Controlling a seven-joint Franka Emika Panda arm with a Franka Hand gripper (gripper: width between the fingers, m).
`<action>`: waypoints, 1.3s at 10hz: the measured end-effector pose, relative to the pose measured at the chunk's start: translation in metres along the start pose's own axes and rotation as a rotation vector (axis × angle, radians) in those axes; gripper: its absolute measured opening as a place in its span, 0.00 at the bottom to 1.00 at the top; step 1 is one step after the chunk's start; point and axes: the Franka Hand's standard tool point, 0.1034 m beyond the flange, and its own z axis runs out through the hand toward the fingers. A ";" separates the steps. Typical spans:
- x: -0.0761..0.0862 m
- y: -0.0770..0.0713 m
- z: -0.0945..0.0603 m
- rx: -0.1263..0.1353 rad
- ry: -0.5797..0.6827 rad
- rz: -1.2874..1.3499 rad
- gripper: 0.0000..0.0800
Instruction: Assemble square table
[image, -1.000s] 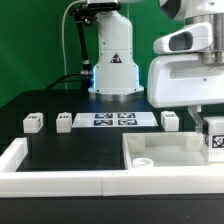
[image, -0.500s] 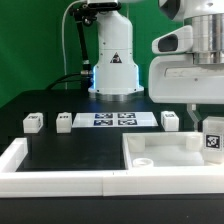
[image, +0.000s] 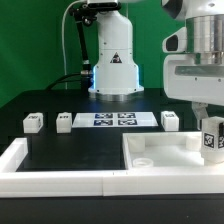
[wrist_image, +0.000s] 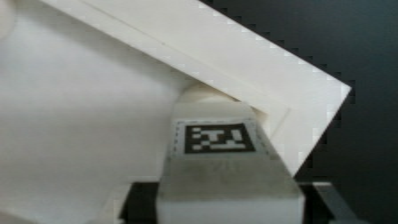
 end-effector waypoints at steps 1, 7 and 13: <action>0.000 0.000 0.000 0.001 -0.005 0.072 0.37; -0.006 0.000 0.000 -0.012 -0.016 -0.270 0.81; -0.006 0.001 0.000 -0.015 -0.026 -0.878 0.81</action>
Offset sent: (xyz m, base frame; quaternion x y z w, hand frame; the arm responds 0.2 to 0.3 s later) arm 0.0011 -0.0017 0.0002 -0.0086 -0.0068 -0.1084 0.9940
